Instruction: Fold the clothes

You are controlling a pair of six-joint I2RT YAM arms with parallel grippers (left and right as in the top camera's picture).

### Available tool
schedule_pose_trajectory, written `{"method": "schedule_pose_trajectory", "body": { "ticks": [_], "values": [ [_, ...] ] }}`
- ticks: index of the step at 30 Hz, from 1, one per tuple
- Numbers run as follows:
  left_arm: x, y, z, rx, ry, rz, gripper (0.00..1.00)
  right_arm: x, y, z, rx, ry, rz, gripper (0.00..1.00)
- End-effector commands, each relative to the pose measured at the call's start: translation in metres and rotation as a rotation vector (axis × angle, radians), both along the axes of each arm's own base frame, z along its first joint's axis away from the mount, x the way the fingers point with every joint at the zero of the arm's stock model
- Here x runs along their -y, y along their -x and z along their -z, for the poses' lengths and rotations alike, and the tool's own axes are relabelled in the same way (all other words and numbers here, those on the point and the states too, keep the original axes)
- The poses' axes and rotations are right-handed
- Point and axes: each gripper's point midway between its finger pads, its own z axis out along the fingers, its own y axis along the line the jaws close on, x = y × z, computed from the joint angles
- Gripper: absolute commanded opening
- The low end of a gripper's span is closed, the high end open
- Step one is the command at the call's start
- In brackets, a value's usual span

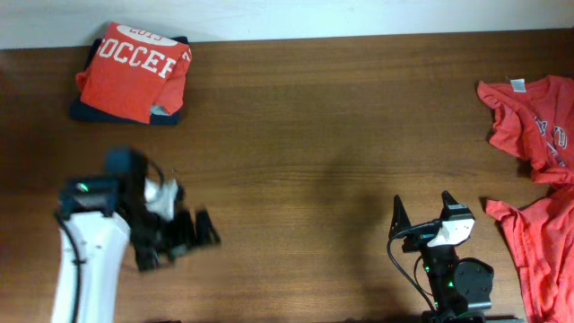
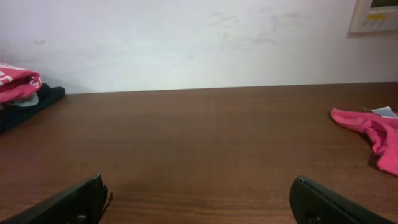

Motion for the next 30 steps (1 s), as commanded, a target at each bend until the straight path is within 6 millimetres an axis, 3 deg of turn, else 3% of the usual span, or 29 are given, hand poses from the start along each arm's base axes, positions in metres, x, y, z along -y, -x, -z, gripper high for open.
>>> {"method": "schedule_pose_trajectory", "body": {
  "ticks": [1,5,8,12,15,19,23,27,30],
  "values": [
    [0.003,0.032,0.033,-0.062,0.006,0.009,0.99,0.003,0.000,0.002,-0.005,-0.011,0.017,0.99],
    [0.003,0.036,0.056,-0.021,0.008,0.008,0.99,0.003,0.000,0.002,-0.005,-0.011,0.018,0.99],
    [0.002,0.012,0.065,0.122,0.000,0.009,0.99,0.003,0.000,0.002,-0.005,-0.011,0.018,0.99],
    [-0.001,-0.048,0.055,0.426,-0.017,0.013,0.99,0.003,0.000,0.002,-0.005,-0.011,0.018,0.99],
    [-0.006,-0.110,0.025,0.733,-0.045,0.011,0.99,0.003,0.000,0.002,-0.005,-0.011,0.018,0.99],
    [-0.013,-0.149,0.000,0.938,-0.089,0.000,0.99,0.003,0.000,0.002,-0.005,-0.011,0.018,0.99],
    [-0.013,-0.155,0.002,1.002,-0.091,-0.002,0.99,0.003,0.000,0.002,-0.005,-0.011,0.018,0.99],
    [-0.014,-0.138,0.030,0.966,-0.100,-0.004,0.99,0.003,0.000,0.002,-0.005,-0.011,0.018,0.99],
    [-0.017,-0.134,0.044,1.037,-0.120,-0.013,0.99,0.003,0.000,0.002,-0.005,-0.011,0.018,0.99]
  ]
}}
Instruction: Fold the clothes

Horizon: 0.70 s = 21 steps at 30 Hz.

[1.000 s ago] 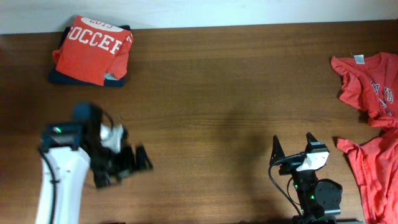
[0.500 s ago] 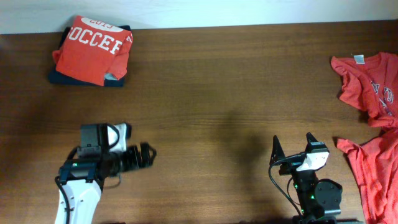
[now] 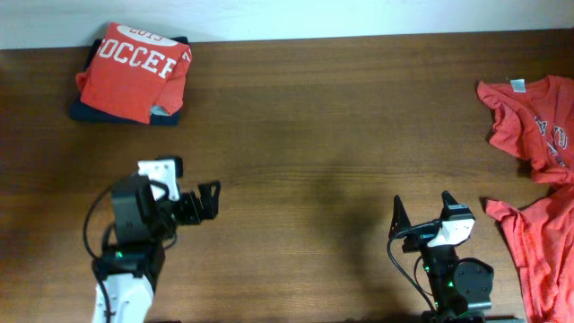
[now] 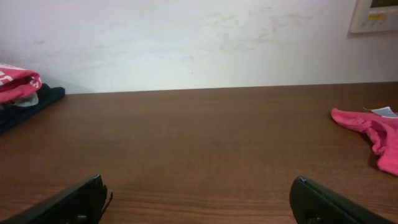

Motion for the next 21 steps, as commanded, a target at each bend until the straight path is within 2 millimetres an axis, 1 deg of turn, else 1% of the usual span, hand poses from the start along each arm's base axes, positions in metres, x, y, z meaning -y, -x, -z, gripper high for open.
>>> {"method": "schedule_pose_trajectory", "body": {
  "ticks": [1,8,11,13,16,21],
  "values": [
    [-0.002,0.011,0.019,0.073,-0.026,-0.010,0.99,0.003,0.000,0.002,-0.004,-0.010,0.018,0.99],
    [-0.007,0.029,0.030,0.291,-0.053,-0.040,0.99,0.003,0.000,0.002,-0.004,-0.010,0.018,0.99],
    [-0.009,0.035,0.035,0.322,-0.061,-0.052,0.99,0.003,0.000,0.002,-0.004,-0.010,0.018,0.99],
    [-0.013,0.035,0.035,0.318,-0.076,-0.076,0.99,0.003,0.000,0.002,-0.004,-0.010,0.018,0.99],
    [-0.025,0.033,0.030,0.340,-0.112,-0.137,0.99,0.003,0.000,0.002,-0.004,-0.010,0.018,0.98],
    [-0.056,0.034,0.017,0.380,-0.200,-0.297,0.99,0.003,0.000,0.002,-0.004,-0.010,0.018,0.99]
  ]
}}
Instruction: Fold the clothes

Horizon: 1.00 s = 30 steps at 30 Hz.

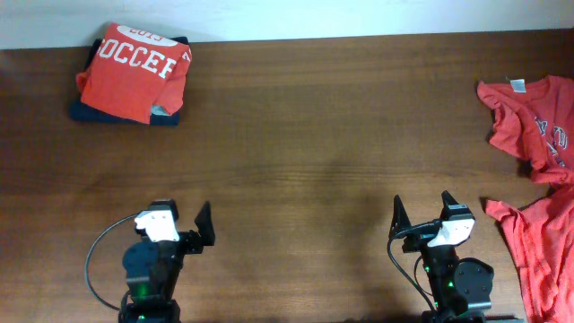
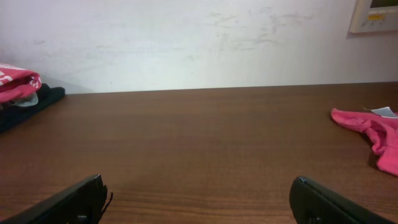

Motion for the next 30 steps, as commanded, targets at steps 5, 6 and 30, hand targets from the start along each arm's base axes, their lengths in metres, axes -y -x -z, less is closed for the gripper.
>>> {"method": "schedule_pose_trajectory", "body": {
  "ticks": [5,6,30],
  "values": [
    [-0.033,0.015,0.005,-0.031,-0.079,-0.182,0.99,0.003,0.000,0.002,-0.004,-0.010,0.017,0.99],
    [-0.033,0.018,0.008,-0.044,-0.079,-0.181,0.99,0.003,0.000,0.002,-0.004,-0.010,0.017,0.99],
    [-0.019,0.024,-0.049,0.206,-0.260,-0.086,0.99,0.003,0.000,0.002,-0.004,-0.010,0.017,0.99]
  ]
}}
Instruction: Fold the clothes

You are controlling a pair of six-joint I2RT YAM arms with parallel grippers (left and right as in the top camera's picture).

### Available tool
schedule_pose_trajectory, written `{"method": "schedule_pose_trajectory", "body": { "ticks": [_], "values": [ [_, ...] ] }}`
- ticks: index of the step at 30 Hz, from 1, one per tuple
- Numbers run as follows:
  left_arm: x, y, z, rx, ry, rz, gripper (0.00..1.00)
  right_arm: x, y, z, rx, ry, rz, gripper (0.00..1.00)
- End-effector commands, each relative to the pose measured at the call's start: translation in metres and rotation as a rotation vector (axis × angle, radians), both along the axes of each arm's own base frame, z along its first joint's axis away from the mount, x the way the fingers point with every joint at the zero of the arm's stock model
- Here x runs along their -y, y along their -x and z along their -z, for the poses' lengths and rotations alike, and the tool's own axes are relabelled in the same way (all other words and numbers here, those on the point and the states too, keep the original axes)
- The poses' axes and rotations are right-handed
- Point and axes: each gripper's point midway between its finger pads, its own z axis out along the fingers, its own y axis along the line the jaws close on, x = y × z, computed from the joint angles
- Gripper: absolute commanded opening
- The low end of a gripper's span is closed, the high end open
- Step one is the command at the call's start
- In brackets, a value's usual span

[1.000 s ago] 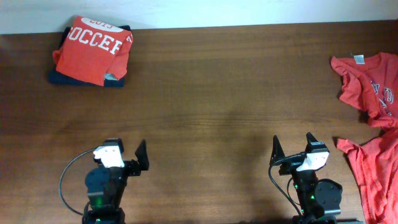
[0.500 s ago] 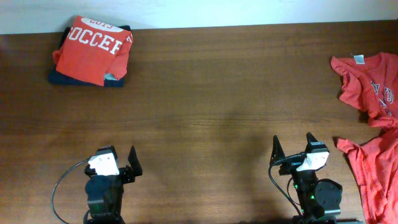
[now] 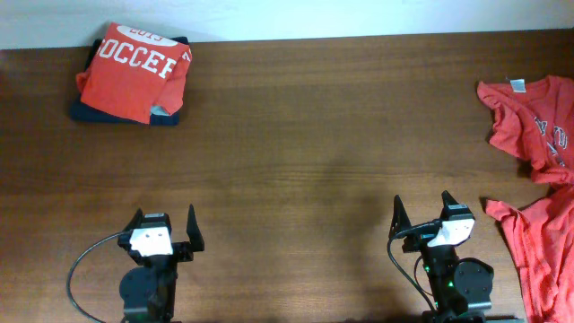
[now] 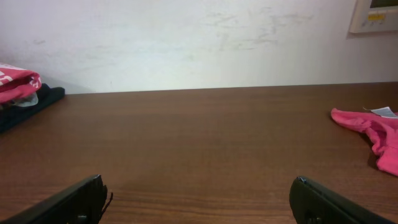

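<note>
A folded red SOCCER shirt point(image 3: 134, 70) lies on a folded dark garment point(image 3: 85, 110) at the table's far left; its edge shows in the right wrist view as the red shirt point(image 4: 15, 82). Two unfolded red shirts sit at the right: one crumpled shirt point(image 3: 531, 126) at the far right, also seen as a pink-red fold point(image 4: 373, 134), and another shirt point(image 3: 543, 256) near the front right corner. My left gripper point(image 3: 163, 226) rests open at the front left. My right gripper point(image 3: 421, 211) rests open at the front right, nothing between its fingers.
The brown wooden table point(image 3: 314, 161) stretches between the two piles. A white wall point(image 4: 186, 43) runs along its far edge, with a wall panel point(image 4: 377, 14) at the upper right.
My left arm has drawn back and straightened at the front left, its open gripper now pointing toward the far edge. The right arm and the clothes have not moved.
My left arm was stretched out at the left with its gripper pointing right. It then sat lower and nearer the front, then close to its base, and now rests squarely at the front left. The right arm and all shirts stayed put.
</note>
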Motion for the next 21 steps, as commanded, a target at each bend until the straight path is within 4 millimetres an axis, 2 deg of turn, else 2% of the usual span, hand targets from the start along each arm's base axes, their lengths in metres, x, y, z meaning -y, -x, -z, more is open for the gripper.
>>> {"method": "schedule_pose_trajectory", "body": {
  "ticks": [1,7,21],
  "values": [
    [0.002,0.001,-0.010,0.046,-0.052,0.014,0.99,0.003,0.000,0.002,-0.004,-0.010,0.017,0.99],
    [0.002,0.004,-0.024,0.107,-0.052,0.012,0.99,0.003,0.000,0.002,-0.004,-0.010,0.017,0.99],
    [0.007,0.004,-0.023,0.103,-0.050,0.033,0.99,0.003,0.000,0.002,-0.004,-0.010,0.017,0.99]
  ]
}}
